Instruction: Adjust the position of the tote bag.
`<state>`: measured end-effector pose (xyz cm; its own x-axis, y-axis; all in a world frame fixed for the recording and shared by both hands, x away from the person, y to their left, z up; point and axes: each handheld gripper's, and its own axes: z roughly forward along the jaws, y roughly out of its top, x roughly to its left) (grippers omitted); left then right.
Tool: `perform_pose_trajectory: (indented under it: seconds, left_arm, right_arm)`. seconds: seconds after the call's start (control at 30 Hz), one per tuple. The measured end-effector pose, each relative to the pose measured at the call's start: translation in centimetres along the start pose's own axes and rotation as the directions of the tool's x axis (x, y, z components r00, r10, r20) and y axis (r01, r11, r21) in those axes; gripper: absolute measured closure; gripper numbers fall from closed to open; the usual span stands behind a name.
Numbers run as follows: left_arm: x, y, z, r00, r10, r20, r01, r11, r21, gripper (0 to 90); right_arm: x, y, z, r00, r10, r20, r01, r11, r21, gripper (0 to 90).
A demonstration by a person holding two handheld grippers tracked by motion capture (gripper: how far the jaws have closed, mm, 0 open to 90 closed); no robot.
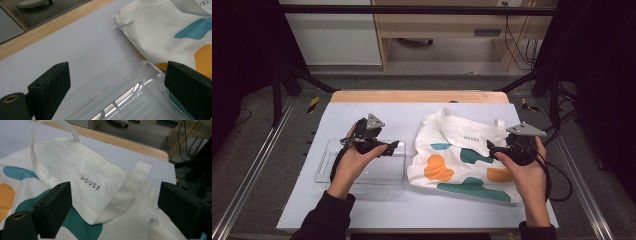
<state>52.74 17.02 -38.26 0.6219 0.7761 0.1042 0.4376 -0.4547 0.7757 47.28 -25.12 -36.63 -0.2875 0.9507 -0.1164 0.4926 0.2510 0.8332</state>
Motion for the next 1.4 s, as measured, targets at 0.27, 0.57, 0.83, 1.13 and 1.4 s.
perform_pose_trajectory:
  seconds: [0.27,0.57,0.83,1.13,1.4]
  left_arm:
    - [0.4,0.1,-0.5,1.0,-0.002,-0.005,0.002,1.0,-0.007,6.5]
    - [0.2,0.0,-0.3,1.0,0.005,-0.002,-0.005,1.0,0.005,6.5]
    - [-0.7,0.3,-0.1,0.9994,0.031,0.012,-0.032,0.9994,0.011,6.5]
    - [-1.3,0.3,0.0,0.9989,0.044,0.013,-0.044,0.9989,0.012,6.6]
    - [-1.7,0.7,-0.3,0.9977,0.064,0.022,-0.064,0.9979,0.009,6.7]
  right_arm:
    - [-2.2,-0.6,-0.8,0.9982,0.052,0.029,-0.052,0.999,-0.003,33.2]
    - [-6.6,-1.8,-1.2,0.9869,0.128,0.099,-0.128,0.992,-0.01,47.0]
    - [-10.3,-4.2,0.4,0.9609,0.261,0.092,-0.264,0.964,0.016,36.7]
    - [-9.8,-5.1,3.8,0.9532,0.297,0.054,-0.301,0.95,0.084,31.2]
    - [-8.5,-5.3,2.6,0.9653,0.26,0.023,-0.261,0.965,0.024,74.7]
